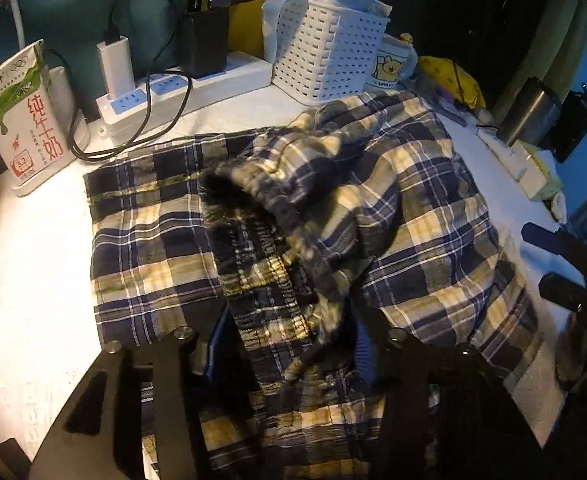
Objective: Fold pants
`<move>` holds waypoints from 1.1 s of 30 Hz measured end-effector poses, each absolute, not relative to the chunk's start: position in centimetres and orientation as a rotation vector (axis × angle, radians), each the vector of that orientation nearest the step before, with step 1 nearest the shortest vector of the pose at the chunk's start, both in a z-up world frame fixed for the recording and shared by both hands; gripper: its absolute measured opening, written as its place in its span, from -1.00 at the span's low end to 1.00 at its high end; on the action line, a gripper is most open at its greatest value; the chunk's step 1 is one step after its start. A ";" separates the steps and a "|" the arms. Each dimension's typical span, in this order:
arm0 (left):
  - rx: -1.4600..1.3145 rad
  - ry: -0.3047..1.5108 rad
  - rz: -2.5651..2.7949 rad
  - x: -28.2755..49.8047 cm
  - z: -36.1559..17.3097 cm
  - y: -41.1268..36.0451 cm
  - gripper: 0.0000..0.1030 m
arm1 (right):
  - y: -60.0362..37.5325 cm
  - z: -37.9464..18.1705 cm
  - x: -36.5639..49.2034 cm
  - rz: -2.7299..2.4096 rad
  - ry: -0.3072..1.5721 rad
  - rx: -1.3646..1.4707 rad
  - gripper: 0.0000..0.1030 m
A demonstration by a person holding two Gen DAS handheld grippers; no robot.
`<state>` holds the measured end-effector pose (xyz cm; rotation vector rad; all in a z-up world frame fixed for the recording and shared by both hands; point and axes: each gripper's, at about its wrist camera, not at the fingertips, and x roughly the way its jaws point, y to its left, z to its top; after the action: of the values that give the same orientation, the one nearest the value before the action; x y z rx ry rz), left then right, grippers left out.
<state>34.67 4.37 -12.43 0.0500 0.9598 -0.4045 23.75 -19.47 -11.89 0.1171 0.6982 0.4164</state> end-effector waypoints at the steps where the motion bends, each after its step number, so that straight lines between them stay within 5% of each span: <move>1: 0.038 0.952 -0.410 34.5 -12.3 4.4 -0.43 | -19.7 -12.1 23.9 0.415 0.705 0.124 0.67; 7: -0.078 0.864 -0.389 32.3 -9.5 6.6 -0.77 | -19.6 -12.6 24.4 0.421 0.716 0.130 0.67; 18: -0.114 0.847 -0.242 32.3 -8.4 11.0 -0.77 | -16.9 -11.8 25.1 0.465 0.710 0.089 0.67; 22: -0.064 0.924 -0.174 33.2 -11.4 11.3 -0.51 | -15.0 -12.3 25.7 0.486 0.731 0.057 0.67; 26: -0.044 0.920 -0.146 32.5 -10.3 11.9 -0.10 | -14.3 -12.6 26.0 0.463 0.749 0.030 0.67; 29: -0.071 0.883 -0.146 31.7 -8.8 13.3 0.01 | -14.7 -11.5 25.7 0.439 0.698 0.015 0.67; 33: -0.036 0.775 -0.160 30.7 -5.9 13.4 0.09 | -15.2 -9.9 26.2 0.419 0.625 -0.035 0.04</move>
<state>30.67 13.41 -5.87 -0.0360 0.7753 -0.1604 26.21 -15.24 -9.91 -0.0353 0.6255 0.4195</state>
